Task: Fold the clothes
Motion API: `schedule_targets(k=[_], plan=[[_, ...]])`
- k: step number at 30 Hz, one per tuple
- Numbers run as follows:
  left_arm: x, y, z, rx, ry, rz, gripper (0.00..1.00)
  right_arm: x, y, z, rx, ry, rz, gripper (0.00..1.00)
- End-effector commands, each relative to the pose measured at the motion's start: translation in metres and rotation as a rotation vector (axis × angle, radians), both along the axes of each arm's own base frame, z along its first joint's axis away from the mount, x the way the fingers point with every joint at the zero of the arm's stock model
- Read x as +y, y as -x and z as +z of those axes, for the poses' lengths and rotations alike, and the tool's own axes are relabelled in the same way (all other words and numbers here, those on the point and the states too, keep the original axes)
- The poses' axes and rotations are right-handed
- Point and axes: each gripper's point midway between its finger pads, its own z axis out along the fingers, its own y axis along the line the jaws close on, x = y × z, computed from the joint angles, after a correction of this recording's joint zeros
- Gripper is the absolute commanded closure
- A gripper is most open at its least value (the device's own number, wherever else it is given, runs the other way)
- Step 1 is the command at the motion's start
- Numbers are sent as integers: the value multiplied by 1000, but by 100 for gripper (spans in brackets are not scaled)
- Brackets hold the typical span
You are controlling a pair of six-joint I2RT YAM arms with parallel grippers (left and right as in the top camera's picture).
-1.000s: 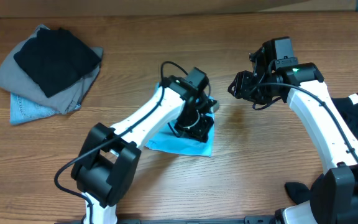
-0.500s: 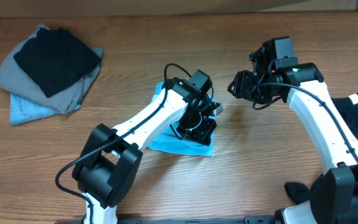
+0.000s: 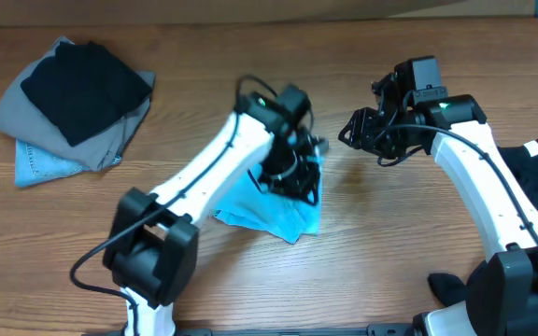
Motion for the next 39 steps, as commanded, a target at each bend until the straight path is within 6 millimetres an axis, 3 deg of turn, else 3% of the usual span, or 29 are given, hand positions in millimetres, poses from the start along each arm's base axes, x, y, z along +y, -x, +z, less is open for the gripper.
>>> schedule_targets(k=[1, 4, 8, 14, 17, 34, 36, 39], plan=[[40, -53, 18, -203, -128, 63, 56, 20, 14, -4, 18, -42, 59, 55], [57, -73, 22, -244, -143, 115, 55, 40, 22, -20, 24, -48, 93, 55], [77, -81, 22, -229, -156, 165, 59, 61, 21, -49, 45, -40, 36, 55], [91, -83, 21, -206, -169, 197, 61, 65, 7, -83, 110, -24, -103, 54], [92, -81, 21, -198, -173, 196, 60, 58, 3, -97, 134, 11, -159, 54], [90, -85, 21, -214, -166, 198, 59, 59, -10, -116, 122, 10, -171, 61], [90, -85, 21, -214, -166, 198, 59, 61, -8, -119, 139, -1, -163, 79], [90, -84, 21, -212, -167, 197, 60, 62, -10, -116, 125, -11, -145, 92]])
